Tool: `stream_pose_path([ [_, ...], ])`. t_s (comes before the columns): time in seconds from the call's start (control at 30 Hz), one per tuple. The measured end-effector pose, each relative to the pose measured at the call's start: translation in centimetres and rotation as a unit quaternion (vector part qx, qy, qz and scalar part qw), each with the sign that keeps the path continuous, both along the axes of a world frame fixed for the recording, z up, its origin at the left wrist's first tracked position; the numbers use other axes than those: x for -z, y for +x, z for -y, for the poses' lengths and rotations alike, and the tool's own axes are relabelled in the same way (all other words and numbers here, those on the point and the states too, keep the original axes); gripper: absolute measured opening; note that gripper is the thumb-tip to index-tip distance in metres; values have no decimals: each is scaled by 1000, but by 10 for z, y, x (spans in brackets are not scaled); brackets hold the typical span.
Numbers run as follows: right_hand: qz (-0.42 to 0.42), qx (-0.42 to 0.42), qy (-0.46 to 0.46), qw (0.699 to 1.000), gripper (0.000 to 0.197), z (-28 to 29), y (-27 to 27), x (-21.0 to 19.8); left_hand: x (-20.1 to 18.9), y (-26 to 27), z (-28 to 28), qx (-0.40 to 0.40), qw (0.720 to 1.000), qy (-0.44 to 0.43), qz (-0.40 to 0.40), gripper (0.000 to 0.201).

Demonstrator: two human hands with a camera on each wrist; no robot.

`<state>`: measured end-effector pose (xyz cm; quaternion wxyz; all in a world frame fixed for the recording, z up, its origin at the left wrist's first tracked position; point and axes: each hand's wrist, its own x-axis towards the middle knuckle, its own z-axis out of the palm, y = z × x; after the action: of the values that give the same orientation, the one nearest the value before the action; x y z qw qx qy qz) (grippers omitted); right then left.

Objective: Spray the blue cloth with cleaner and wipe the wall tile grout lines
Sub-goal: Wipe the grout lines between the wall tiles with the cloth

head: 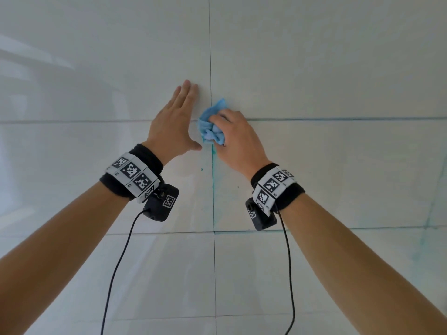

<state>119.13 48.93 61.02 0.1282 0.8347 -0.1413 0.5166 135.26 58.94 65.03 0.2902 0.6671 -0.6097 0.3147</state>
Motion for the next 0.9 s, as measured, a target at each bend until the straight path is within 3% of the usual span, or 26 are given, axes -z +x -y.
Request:
stream_pose_path([
  [0.2,-41,13,-25,999,39,10,-25,-10,-3,-22,10,37,999,0,14,147],
  [0.43,3,52,-25,998,37,37,-76,-8,0,-52,20,48,998,12,42,145],
  [0.7,3,105,7,994,36,64,-161,-11,-4,-107,44,65,996,15,64,138],
  [0.9,36,137,17,990,38,97,-259,-10,2,-176,72,64,995,21,76,133],
])
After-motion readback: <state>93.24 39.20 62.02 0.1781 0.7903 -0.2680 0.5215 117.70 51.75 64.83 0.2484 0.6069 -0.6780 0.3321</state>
